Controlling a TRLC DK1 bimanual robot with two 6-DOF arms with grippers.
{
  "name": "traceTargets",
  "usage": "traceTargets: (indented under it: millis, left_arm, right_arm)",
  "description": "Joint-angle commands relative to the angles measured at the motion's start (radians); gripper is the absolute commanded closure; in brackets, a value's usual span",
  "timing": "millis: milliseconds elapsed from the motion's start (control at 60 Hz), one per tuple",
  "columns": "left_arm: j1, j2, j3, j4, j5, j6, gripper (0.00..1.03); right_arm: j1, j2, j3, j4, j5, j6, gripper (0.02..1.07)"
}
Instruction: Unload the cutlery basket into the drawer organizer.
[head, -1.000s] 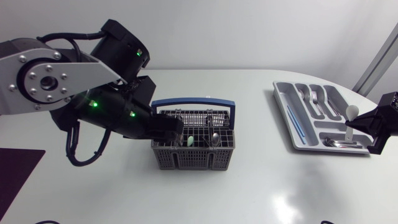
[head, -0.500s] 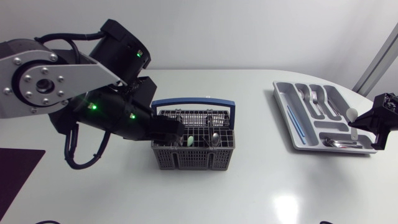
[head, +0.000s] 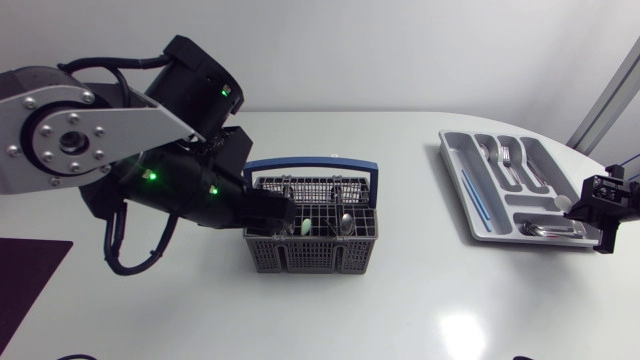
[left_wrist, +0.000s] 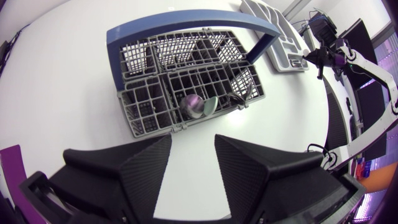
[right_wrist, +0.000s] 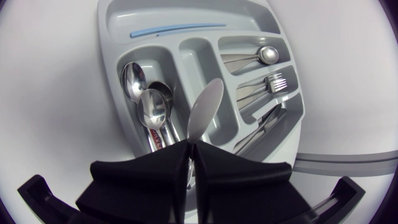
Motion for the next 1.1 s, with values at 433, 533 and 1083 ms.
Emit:
traceTargets:
  millis: [433, 533, 1083]
  left_arm:
    - [-0.050, -0.013, -0.021, -0.007, -0.046, 0.009, 0.52]
    - [-0.061, -0.007, -0.015, -0.007, -0.059, 0.017, 0.49]
    - [-0.092, 0.026, 0.026, -0.012, -0.109, 0.066, 0.42]
  right_arm:
    - [0.014, 0.001, -0.117, 0.142, 0.051, -0.064, 0.60]
    - [0.014, -0.028, -0.141, 0.173, 0.048, -0.059, 0.56]
    - [0.091, -0.215, -0.149, -0.033, -0.065, 0.209, 0.17]
